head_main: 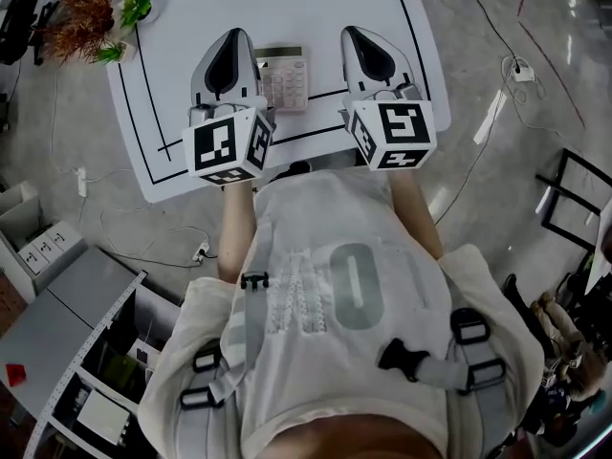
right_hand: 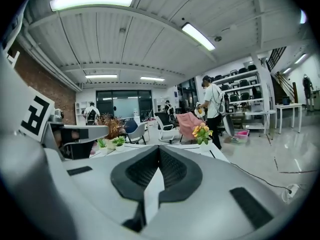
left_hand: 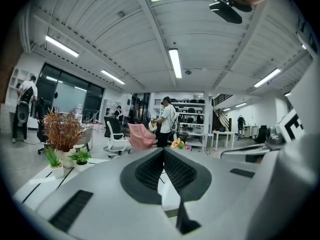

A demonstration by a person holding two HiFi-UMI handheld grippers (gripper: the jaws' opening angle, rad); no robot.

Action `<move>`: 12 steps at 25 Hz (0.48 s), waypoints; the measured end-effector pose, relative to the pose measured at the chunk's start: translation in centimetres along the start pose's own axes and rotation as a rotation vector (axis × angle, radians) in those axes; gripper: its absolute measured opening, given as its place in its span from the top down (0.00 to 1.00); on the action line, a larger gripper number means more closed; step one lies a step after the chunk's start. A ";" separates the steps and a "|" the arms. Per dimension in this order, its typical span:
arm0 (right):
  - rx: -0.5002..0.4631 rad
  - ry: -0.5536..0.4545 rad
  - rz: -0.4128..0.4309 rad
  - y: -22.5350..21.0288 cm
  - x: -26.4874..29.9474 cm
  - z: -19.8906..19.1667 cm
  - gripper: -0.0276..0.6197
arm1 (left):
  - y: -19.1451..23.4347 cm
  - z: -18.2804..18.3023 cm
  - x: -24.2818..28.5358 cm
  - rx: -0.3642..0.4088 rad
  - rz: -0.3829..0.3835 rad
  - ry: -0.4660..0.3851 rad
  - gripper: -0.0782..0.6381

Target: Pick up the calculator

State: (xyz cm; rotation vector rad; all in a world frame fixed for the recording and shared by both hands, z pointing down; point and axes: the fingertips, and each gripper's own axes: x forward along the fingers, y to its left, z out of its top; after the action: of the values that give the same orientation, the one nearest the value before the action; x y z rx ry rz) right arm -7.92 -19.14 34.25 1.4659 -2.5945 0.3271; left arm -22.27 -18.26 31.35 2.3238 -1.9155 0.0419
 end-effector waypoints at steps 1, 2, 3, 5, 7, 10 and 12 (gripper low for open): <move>0.007 -0.006 -0.010 0.0 0.0 0.1 0.95 | 0.1 0.0 0.0 0.007 -0.006 0.005 0.86; 0.013 -0.013 -0.019 -0.1 -0.1 0.3 0.95 | 0.2 0.0 0.0 0.012 -0.011 0.007 0.86; 0.017 -0.018 -0.029 -0.1 -0.1 0.4 0.95 | 0.3 0.1 0.0 0.014 -0.014 0.006 0.86; 0.008 -0.014 -0.044 0.0 0.0 0.4 0.95 | 0.6 0.3 -0.1 0.012 -0.014 -0.010 0.86; -0.014 -0.004 -0.051 0.2 -0.1 0.2 0.95 | 0.7 0.6 -0.3 0.013 -0.017 -0.028 0.86; -0.017 -0.001 -0.052 0.4 -0.3 0.2 0.95 | 0.6 0.3 -0.4 0.030 -0.033 -0.022 0.86; -0.015 -0.005 -0.056 0.3 -0.5 0.2 0.95 | 0.8 0.1 -0.6 0.046 -0.030 -0.016 0.86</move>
State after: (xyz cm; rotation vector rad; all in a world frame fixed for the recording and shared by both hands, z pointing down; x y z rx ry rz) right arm -7.94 -18.60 33.90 1.5332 -2.5480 0.2971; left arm -23.20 -17.89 31.27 2.3893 -1.9064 0.0652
